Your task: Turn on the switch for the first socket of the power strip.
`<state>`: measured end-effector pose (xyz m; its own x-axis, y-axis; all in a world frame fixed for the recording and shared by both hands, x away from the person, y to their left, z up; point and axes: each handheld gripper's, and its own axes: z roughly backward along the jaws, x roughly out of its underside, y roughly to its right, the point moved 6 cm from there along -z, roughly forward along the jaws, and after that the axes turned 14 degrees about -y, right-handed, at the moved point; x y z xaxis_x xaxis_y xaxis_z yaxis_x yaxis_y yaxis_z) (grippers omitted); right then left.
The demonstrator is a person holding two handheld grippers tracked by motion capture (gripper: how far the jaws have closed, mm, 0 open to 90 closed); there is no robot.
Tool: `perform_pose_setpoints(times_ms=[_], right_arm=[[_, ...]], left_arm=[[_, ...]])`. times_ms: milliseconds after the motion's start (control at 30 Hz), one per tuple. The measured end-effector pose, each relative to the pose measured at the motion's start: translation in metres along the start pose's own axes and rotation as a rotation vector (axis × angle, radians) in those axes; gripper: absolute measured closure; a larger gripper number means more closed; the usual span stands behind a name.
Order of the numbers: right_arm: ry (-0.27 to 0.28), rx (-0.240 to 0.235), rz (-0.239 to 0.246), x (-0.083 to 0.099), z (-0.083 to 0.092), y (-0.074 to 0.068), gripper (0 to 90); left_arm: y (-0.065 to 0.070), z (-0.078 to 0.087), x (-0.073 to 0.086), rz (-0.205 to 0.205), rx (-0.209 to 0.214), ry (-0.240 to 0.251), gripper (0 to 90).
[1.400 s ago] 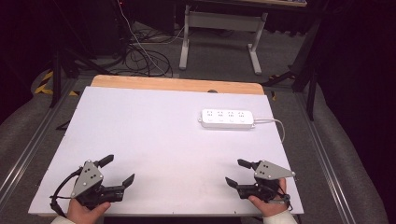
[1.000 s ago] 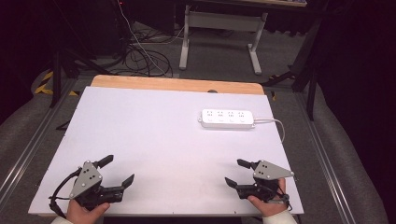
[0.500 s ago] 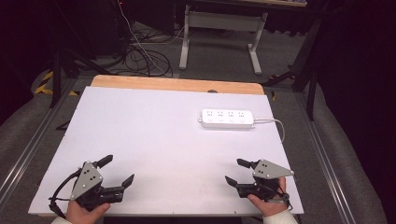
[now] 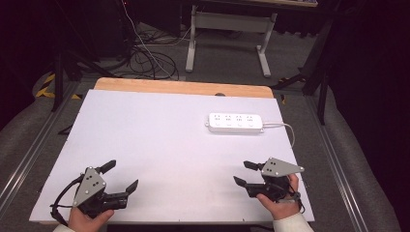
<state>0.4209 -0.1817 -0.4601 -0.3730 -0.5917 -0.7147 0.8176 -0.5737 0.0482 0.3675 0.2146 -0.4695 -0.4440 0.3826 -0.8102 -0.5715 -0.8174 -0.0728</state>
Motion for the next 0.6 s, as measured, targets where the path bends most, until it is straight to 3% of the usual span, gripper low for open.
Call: perform_pose_setpoints(times_ms=[600], right_arm=[[-0.011, 0.015, 0.013, -0.03, 0.011, 0.008, 42.0]], left_arm=[[0.0, 0.0, -0.001, -0.012, 0.002, -0.002, 11.6]])
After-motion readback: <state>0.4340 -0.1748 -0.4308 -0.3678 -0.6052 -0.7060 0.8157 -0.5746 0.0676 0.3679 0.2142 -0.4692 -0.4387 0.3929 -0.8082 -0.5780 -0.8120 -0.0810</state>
